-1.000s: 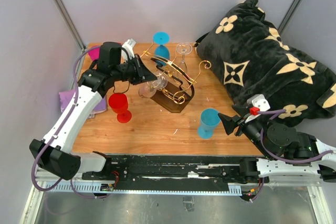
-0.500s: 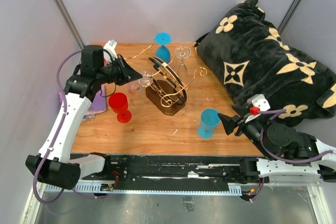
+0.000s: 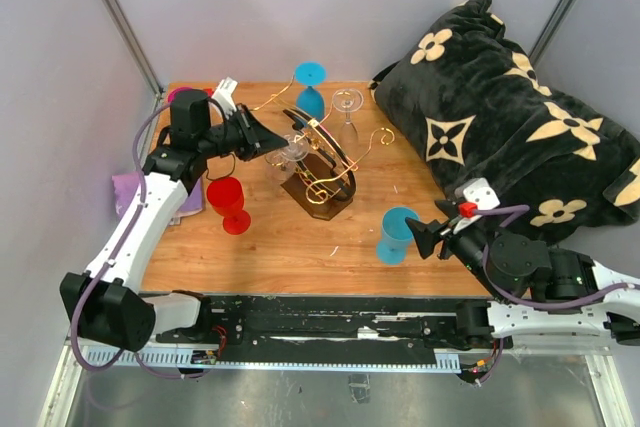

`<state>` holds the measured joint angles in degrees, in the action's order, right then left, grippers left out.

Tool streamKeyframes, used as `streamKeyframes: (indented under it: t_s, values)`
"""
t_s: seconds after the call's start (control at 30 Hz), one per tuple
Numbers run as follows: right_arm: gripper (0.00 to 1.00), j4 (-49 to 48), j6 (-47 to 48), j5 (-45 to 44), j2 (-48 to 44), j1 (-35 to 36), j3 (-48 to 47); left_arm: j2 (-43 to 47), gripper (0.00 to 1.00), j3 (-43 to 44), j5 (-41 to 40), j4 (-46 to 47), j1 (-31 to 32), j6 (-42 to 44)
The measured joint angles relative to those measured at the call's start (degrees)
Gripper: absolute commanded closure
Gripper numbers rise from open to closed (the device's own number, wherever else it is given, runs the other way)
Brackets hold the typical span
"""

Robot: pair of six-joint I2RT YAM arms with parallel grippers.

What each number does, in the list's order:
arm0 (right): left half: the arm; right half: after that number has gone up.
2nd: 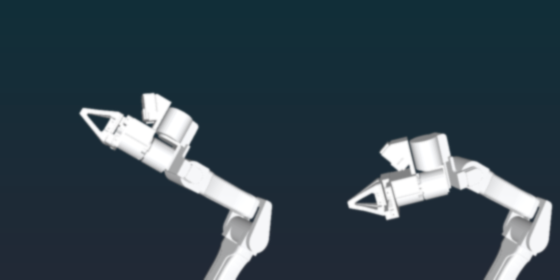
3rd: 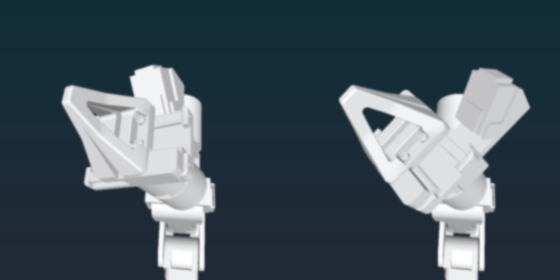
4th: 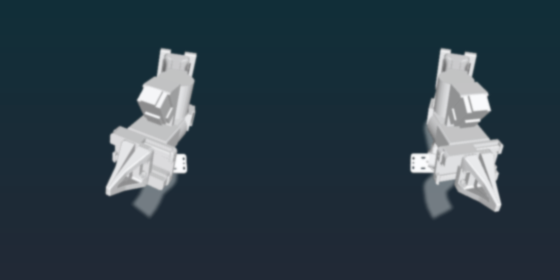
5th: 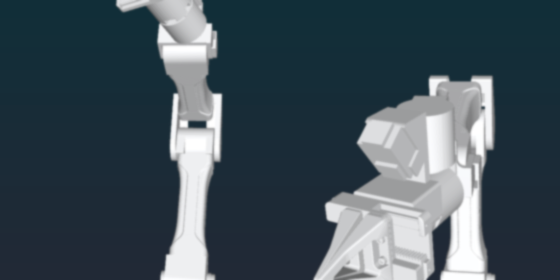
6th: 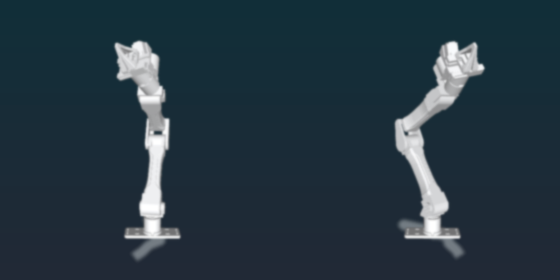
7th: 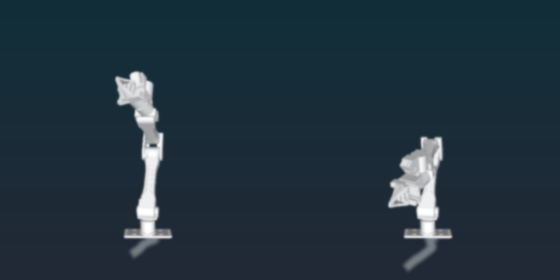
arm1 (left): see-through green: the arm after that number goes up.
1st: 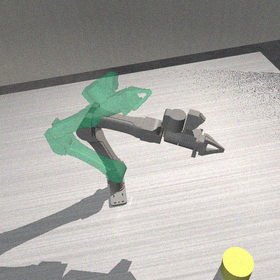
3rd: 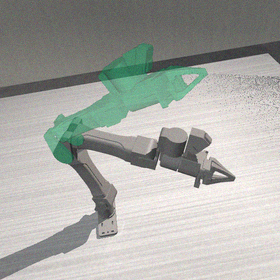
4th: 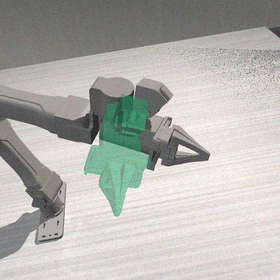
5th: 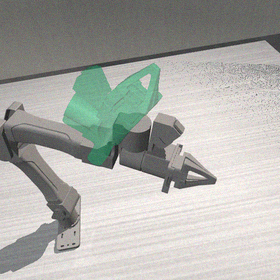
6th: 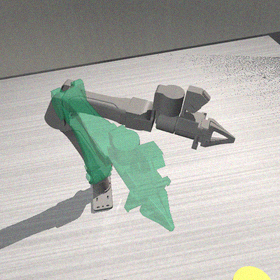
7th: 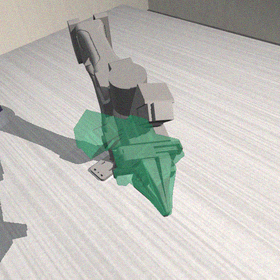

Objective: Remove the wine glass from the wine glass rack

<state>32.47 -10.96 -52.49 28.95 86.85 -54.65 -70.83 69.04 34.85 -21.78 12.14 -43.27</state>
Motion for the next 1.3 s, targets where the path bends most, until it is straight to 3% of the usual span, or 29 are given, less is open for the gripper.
streamKeyframes:
  t_s: [0.13,0.57,0.8,1.07,1.2,1.3]
  values:
    - [0.21,1.4,-1.7,0.3,4.7,0.0,-2.4,0.0,0.99,-1.9,3.9,3.3,0.9,-2.3]
    - [0.1,6.3,-13.5,6.5,8.4,-3.5,-7.1,12.2,1.0,-1.8,12.0,5.1,1.3,-9.2]
    - [0.07,2.9,-19.2,26.3,12.3,-21.9,-6.5,16.5,0.99,-1.3,15.8,10.2,1.2,-11.7]
    - [0.07,-19.4,-24.3,61.4,14.6,-51.6,3.4,17.9,0.99,0.7,19.5,14.9,1.2,-11.3]
    - [0.08,-40.2,-31.4,78.4,19.8,-60.7,8.9,18.9,0.99,-1.4,21.7,25.1,1.2,-17.5]
    - [0.1,-55.7,-38.7,86.6,26.0,-63.3,12.2,20.4,1.0,-5.7,23.2,34.9,1.2,-25.2]
